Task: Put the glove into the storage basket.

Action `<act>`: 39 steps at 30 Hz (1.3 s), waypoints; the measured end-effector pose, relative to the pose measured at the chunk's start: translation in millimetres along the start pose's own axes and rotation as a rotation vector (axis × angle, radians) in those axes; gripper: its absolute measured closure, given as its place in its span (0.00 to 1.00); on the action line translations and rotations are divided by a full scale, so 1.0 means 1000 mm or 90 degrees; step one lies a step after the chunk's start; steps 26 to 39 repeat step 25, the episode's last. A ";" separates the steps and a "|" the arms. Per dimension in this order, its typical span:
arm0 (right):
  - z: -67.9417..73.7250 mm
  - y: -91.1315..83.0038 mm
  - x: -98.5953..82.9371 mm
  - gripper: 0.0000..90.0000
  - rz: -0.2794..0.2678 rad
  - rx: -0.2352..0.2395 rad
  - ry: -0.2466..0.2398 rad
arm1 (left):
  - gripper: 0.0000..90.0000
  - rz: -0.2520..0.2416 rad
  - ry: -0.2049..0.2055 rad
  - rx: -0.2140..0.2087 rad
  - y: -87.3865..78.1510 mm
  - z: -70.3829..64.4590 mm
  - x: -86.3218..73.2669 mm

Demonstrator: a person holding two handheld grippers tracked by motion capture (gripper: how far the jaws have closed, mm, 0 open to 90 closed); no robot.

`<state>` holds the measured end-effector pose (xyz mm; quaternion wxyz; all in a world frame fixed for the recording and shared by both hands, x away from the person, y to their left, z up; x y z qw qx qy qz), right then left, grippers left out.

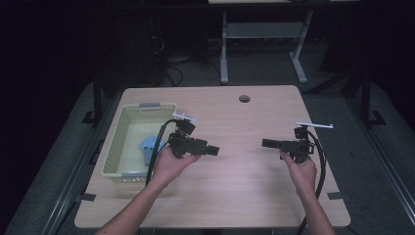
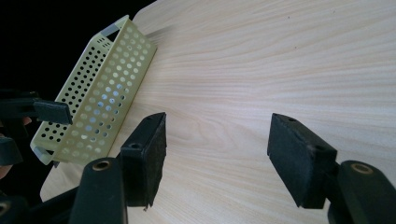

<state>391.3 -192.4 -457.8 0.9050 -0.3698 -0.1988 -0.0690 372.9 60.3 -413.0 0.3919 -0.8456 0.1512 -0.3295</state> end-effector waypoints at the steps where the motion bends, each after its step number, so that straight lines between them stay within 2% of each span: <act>1: 0.000 0.000 -0.001 0.41 0.000 0.002 0.002 | 0.33 0.000 0.001 0.001 0.000 0.000 0.000; 14: -0.011 0.000 -0.013 0.40 0.004 0.002 0.012 | 0.33 0.004 0.007 -0.004 0.010 -0.004 -0.001; 25: -0.019 -0.004 -0.027 0.37 0.000 0.006 0.017 | 0.32 0.010 0.020 -0.015 0.026 -0.010 -0.013; 39: -0.019 -0.004 -0.027 0.37 0.000 0.006 0.017 | 0.32 0.010 0.020 -0.015 0.026 -0.010 -0.013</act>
Point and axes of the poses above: each handheld gripper's, and its own axes: y roughly forward along the jaws, x roughly out of its top, z roughly to its left, the point moved 8 cm from there along y, roughly forward along the jaws, and after that the axes turned 15 degrees about z, right-handed, at the moved point
